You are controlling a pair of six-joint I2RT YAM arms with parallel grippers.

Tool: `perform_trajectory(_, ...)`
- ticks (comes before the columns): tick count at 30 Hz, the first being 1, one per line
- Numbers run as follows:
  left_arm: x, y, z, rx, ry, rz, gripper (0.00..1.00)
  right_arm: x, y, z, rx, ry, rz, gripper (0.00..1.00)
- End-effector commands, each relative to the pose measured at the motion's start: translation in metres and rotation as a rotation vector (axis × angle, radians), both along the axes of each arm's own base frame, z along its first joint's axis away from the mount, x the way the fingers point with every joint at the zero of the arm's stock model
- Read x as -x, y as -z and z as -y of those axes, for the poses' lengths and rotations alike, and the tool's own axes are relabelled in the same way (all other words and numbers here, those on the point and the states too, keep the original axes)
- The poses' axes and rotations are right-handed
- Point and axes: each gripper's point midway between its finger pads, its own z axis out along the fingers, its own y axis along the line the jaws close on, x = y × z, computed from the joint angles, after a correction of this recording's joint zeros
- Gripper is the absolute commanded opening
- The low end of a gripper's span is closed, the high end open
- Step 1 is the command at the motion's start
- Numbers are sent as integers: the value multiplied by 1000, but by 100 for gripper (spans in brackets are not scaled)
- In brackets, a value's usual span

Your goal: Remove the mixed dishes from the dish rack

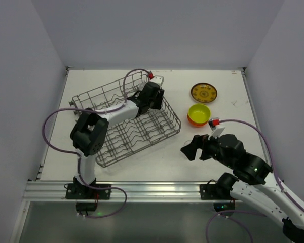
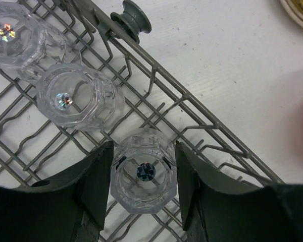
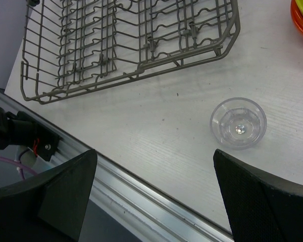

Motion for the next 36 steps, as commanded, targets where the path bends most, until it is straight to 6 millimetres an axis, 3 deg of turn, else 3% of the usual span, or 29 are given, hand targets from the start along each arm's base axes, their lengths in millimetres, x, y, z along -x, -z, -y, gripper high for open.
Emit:
perform_trajectory(1, -1, -80, 9, 165, 3, 142, 0, -8, -11, -2, -12, 16, 42, 99)
perform_trajectory(2, 4, -98, 10, 190, 8, 166, 0, -8, -11, -1, -12, 16, 44, 99)
perform_trajectory(4, 13, -110, 13, 198, 10, 188, 0, -11, -12, 2, -3, 40, 55, 99)
perform_trajectory(5, 19, -129, 12, 217, 13, 217, 0, -12, -12, 4, 3, 50, 56, 99)
perform_trajectory(7, 30, -140, 12, 220, 8, 241, 0, -15, -14, 6, 2, 67, 66, 99)
perform_trajectory(8, 36, -170, 12, 282, 7, 296, 0, -15, -16, 6, -3, 71, 69, 99)
perform_trajectory(9, 44, -179, 13, 312, 19, 303, 0, -16, -18, 6, -10, 76, 73, 99)
perform_trajectory(10, 59, -174, 14, 330, 40, 285, 0, -17, -21, 6, -22, 79, 81, 99)
perform_trajectory(11, 73, -211, 12, 443, 50, 340, 0, -18, -28, 2, -53, 75, 101, 99)
perform_trajectory(12, 96, -186, 16, 473, 128, 286, 0, -18, -30, 0, -75, 66, 114, 99)
perform_trajectory(14, 143, -257, 15, 766, 253, 447, 0, -18, -36, -4, -90, 45, 133, 99)
perform_trajectory(15, 171, -225, 18, 797, 330, 390, 0, -19, -43, -5, -94, 43, 142, 99)
perform_trajectory(17, 205, -261, 8, 974, 402, 441, 0, -12, -61, -14, -147, -25, 182, 96)
perform_trajectory(18, 224, -239, 9, 997, 443, 396, 0, -3, -78, -17, -214, -75, 230, 95)
perform_trajectory(19, 240, -254, 1, 1070, 481, 428, 0, 13, -104, -31, -317, -194, 294, 92)
perform_trajectory(20, 256, -273, -7, 1186, 519, 461, 0, 22, -114, -35, -364, -243, 320, 91)
perform_trajectory(21, 267, -262, -9, 1209, 547, 429, 0, 30, -124, -37, -398, -281, 341, 90)
perform_trajectory(23, 288, -281, -20, 1326, 601, 440, 0, 45, -139, -45, -439, -385, 370, 87)
perform_trajectory(24, 297, -279, -21, 1350, 634, 419, 0, 51, -144, -49, -458, -430, 382, 85)
perform_trajectory(28, 319, -292, -28, 1472, 699, 384, 0, 66, -165, -63, -539, -558, 425, 77)
perform_trajectory(32, 327, -293, -32, 1515, 712, 372, 0, 63, -171, -65, -561, -550, 437, 73)
perform_trajectory(36, 329, -288, -31, 1533, 693, 363, 0, 74, -181, -72, -606, -639, 444, 63)
